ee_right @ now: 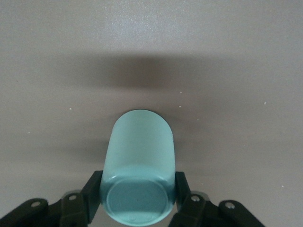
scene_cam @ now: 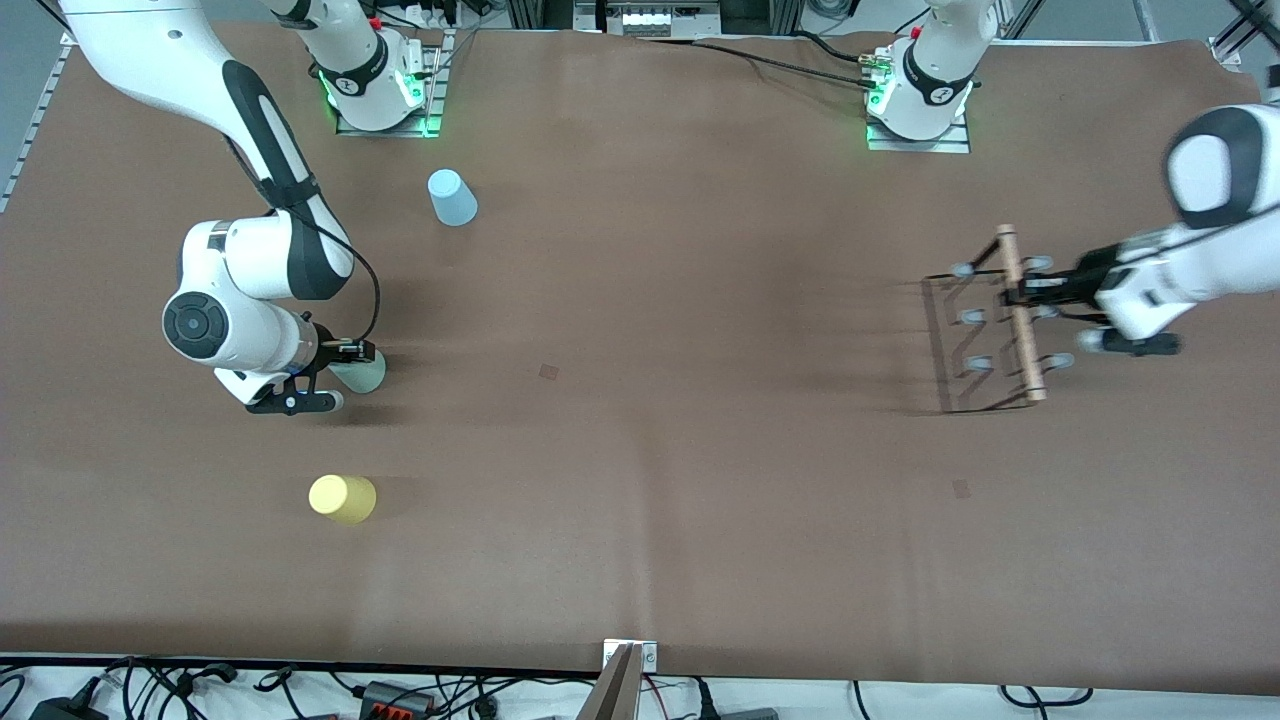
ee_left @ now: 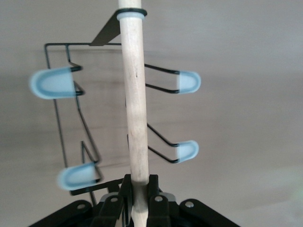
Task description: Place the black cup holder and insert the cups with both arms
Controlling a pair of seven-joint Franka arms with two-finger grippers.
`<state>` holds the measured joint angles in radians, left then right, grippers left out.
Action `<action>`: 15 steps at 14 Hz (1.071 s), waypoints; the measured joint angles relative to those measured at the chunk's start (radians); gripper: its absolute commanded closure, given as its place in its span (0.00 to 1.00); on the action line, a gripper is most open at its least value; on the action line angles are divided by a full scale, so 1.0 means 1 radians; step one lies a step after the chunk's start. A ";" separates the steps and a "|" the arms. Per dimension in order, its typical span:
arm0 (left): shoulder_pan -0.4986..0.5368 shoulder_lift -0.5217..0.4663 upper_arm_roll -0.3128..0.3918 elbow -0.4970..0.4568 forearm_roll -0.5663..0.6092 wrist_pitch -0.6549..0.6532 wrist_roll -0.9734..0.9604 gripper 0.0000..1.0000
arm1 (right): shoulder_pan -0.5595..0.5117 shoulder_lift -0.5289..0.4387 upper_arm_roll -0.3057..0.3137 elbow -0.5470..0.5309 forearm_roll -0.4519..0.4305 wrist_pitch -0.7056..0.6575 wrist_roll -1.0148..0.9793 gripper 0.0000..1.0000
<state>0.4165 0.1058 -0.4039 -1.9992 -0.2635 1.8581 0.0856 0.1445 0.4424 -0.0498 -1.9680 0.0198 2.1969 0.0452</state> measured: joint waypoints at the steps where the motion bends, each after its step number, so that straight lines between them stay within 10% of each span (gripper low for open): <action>1: -0.007 0.009 -0.074 0.024 -0.005 0.000 -0.081 1.00 | 0.000 0.000 0.000 0.000 0.000 0.001 0.000 0.76; 5: -0.093 0.103 -0.244 0.132 -0.021 0.027 -0.363 1.00 | 0.000 -0.019 -0.002 0.028 0.000 0.003 0.000 0.80; 15: -0.450 0.284 -0.256 0.154 -0.020 0.341 -0.628 1.00 | 0.035 -0.050 0.008 0.340 0.033 -0.321 0.000 0.80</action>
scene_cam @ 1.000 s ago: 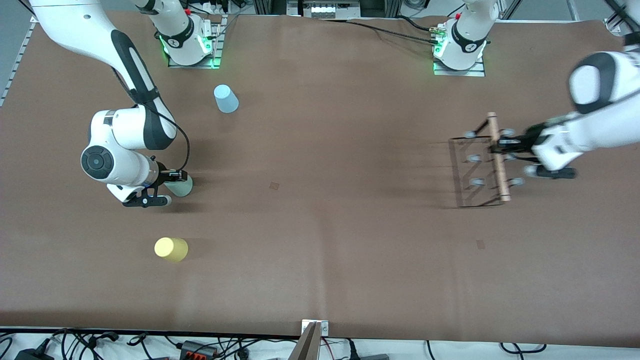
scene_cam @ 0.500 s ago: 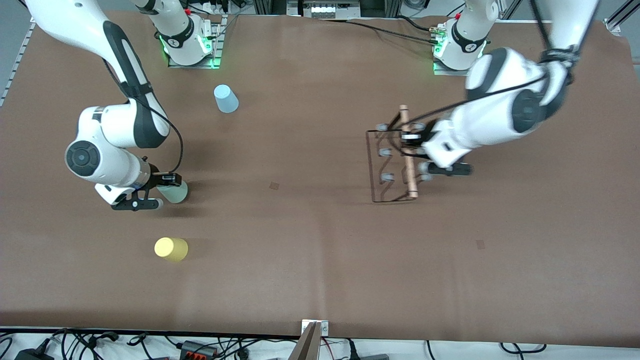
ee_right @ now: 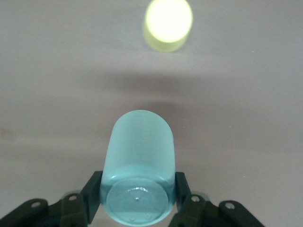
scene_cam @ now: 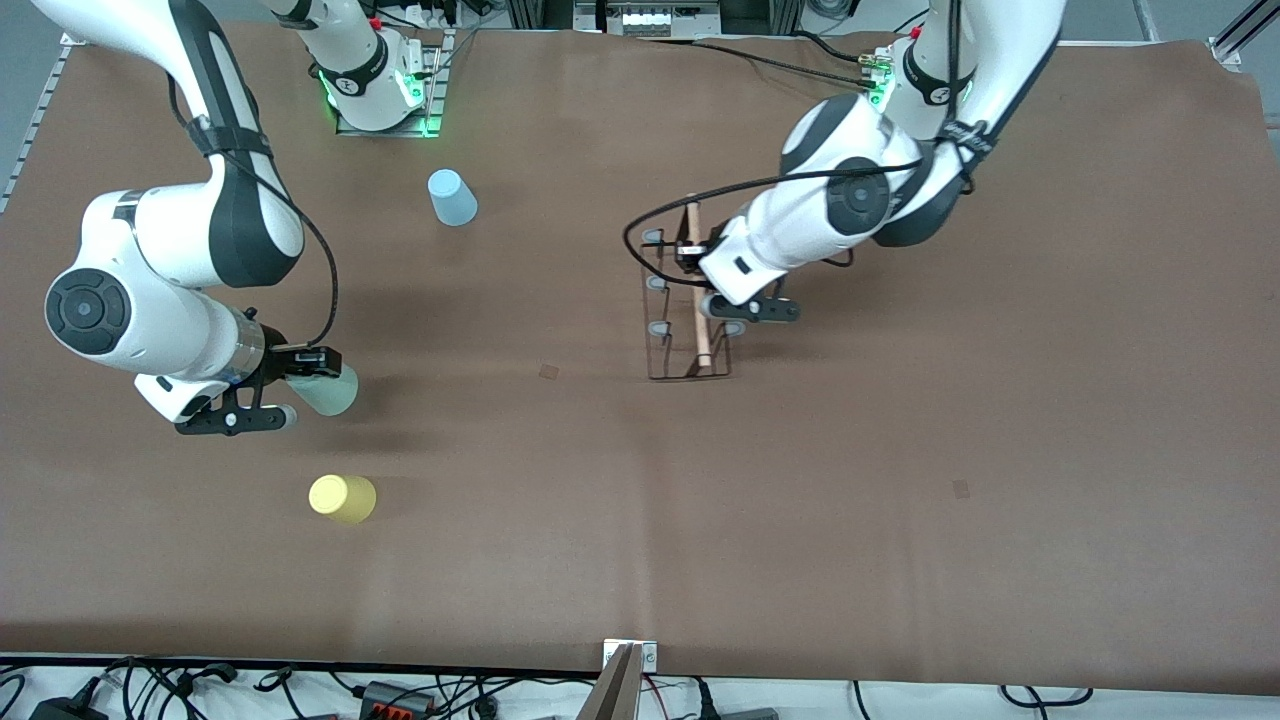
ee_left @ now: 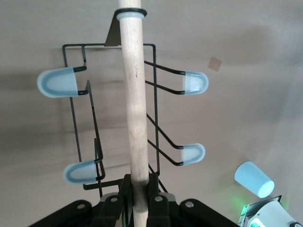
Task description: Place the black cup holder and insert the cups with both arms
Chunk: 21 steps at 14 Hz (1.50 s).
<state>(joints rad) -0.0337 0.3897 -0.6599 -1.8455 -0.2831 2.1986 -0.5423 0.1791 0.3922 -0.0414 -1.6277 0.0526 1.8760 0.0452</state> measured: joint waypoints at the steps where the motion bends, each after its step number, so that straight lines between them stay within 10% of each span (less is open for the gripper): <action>1: -0.007 0.014 0.000 0.000 0.018 0.020 0.000 1.00 | 0.010 0.000 0.000 0.010 0.027 -0.013 0.000 0.80; 10: -0.015 0.080 0.004 0.005 0.054 0.087 0.000 0.99 | 0.131 0.017 0.005 0.014 0.086 -0.023 0.000 0.80; 14: -0.024 0.086 0.004 0.005 0.067 0.087 0.000 0.65 | 0.172 0.019 0.006 0.021 0.086 -0.023 0.000 0.80; 21: 0.001 0.081 0.008 0.056 0.068 -0.022 0.000 0.48 | 0.275 0.019 0.008 0.038 0.087 -0.025 0.096 0.80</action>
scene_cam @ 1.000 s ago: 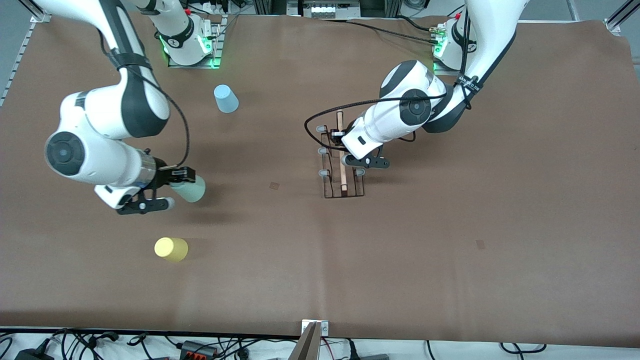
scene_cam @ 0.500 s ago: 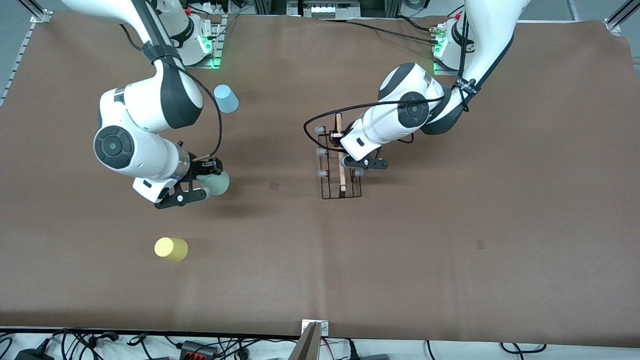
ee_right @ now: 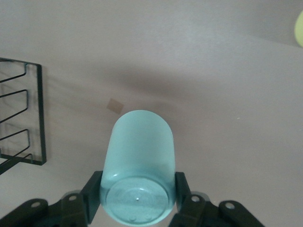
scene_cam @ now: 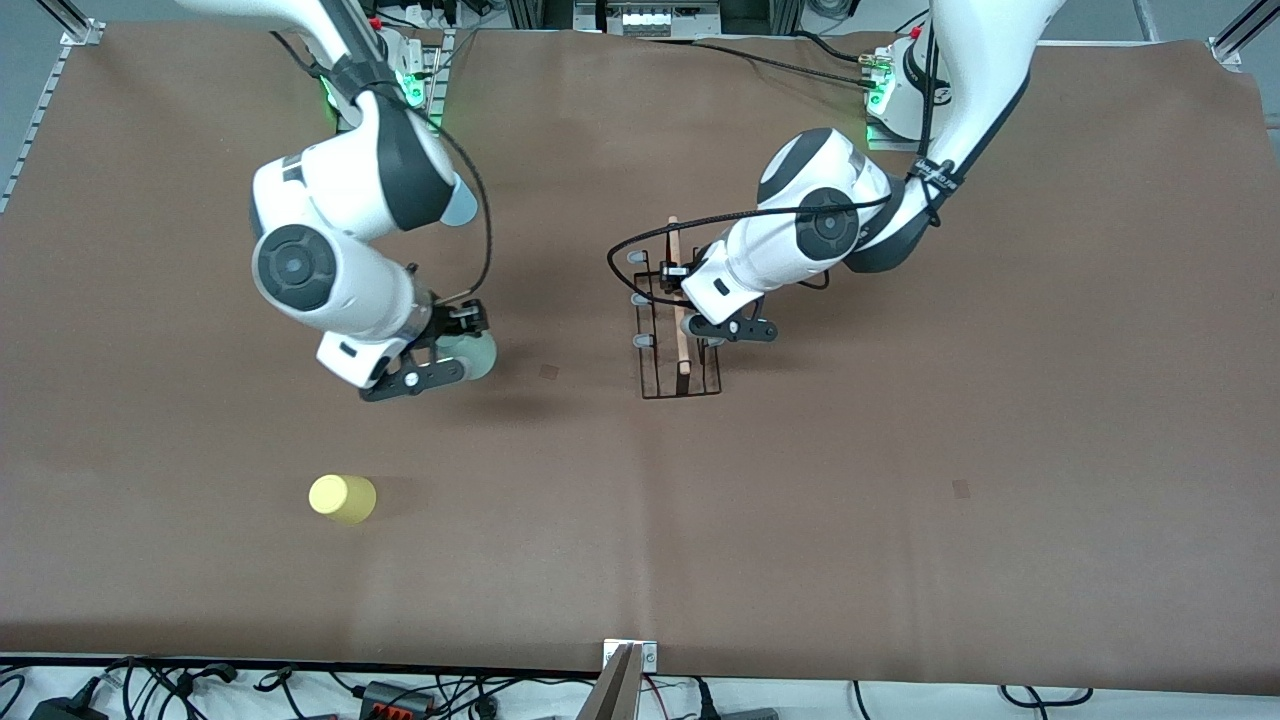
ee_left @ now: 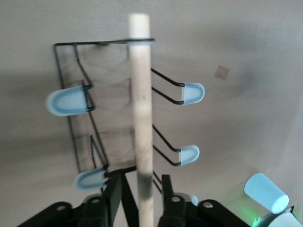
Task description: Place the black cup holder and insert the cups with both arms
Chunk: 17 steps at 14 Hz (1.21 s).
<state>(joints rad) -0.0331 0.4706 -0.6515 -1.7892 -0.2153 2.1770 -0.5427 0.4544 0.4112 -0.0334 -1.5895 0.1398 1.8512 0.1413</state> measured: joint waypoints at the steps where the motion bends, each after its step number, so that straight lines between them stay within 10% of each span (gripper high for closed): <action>1: 0.026 -0.011 0.001 0.036 0.001 -0.091 0.000 0.45 | 0.018 0.000 0.001 0.000 0.000 -0.007 0.018 0.80; 10: 0.489 -0.149 0.005 0.269 0.070 -0.658 0.202 0.11 | 0.275 0.024 0.007 0.078 0.029 -0.035 0.271 0.80; 17: 0.518 -0.235 0.006 0.432 0.230 -0.842 0.201 0.00 | 0.347 0.124 0.007 0.159 0.114 -0.035 0.339 0.80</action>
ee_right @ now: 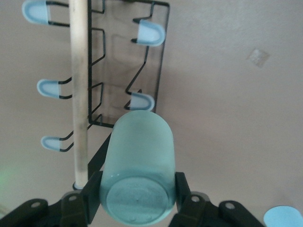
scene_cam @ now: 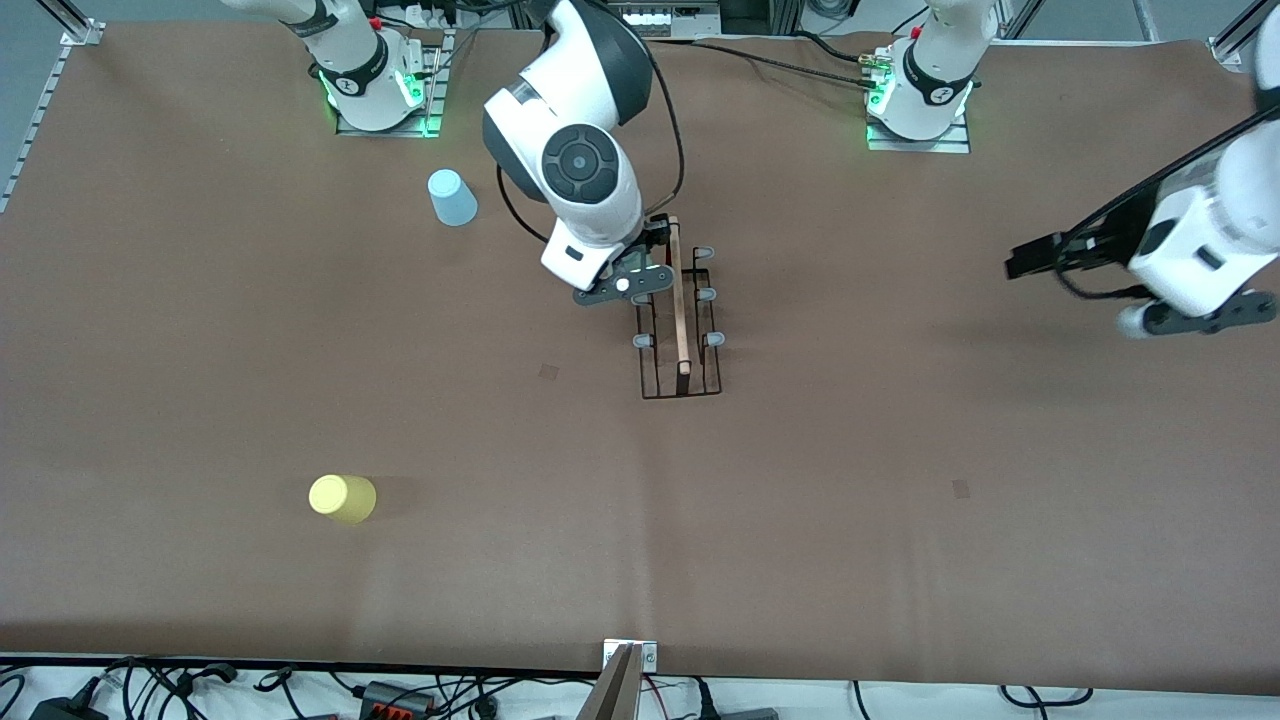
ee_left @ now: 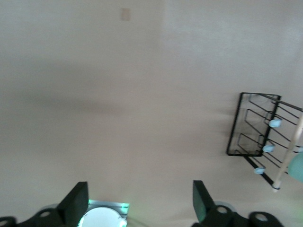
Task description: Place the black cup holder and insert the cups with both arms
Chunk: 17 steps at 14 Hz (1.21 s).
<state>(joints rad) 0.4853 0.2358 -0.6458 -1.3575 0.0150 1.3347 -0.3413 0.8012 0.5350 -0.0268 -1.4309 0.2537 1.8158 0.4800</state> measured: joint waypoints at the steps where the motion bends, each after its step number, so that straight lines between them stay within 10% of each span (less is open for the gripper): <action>1: 0.006 0.000 0.000 0.008 0.029 -0.008 0.009 0.00 | 0.004 0.001 0.000 0.001 0.007 0.000 0.001 0.80; 4: 0.005 0.002 0.015 0.009 0.075 0.028 0.131 0.00 | 0.015 0.001 0.000 0.004 0.022 -0.021 0.009 0.80; 9: -0.352 -0.044 0.463 -0.025 0.053 0.122 0.278 0.00 | 0.020 0.019 -0.001 0.005 0.022 -0.072 0.020 0.80; 15: -0.439 -0.199 0.634 -0.244 0.020 0.244 0.367 0.00 | 0.020 0.095 -0.002 0.007 0.022 0.012 0.023 0.78; 16: -0.443 -0.209 0.636 -0.252 0.020 0.246 0.367 0.00 | 0.021 0.099 -0.002 0.008 0.022 0.015 0.023 0.64; 17: -0.446 -0.214 0.636 -0.256 0.019 0.249 0.367 0.00 | 0.021 0.104 -0.002 0.009 0.022 0.015 0.023 0.01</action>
<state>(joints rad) 0.0393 0.0215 -0.0102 -1.6136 0.0344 1.5842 0.0262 0.8225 0.6388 -0.0287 -1.4223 0.2760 1.8309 0.5028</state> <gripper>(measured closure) 0.000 0.348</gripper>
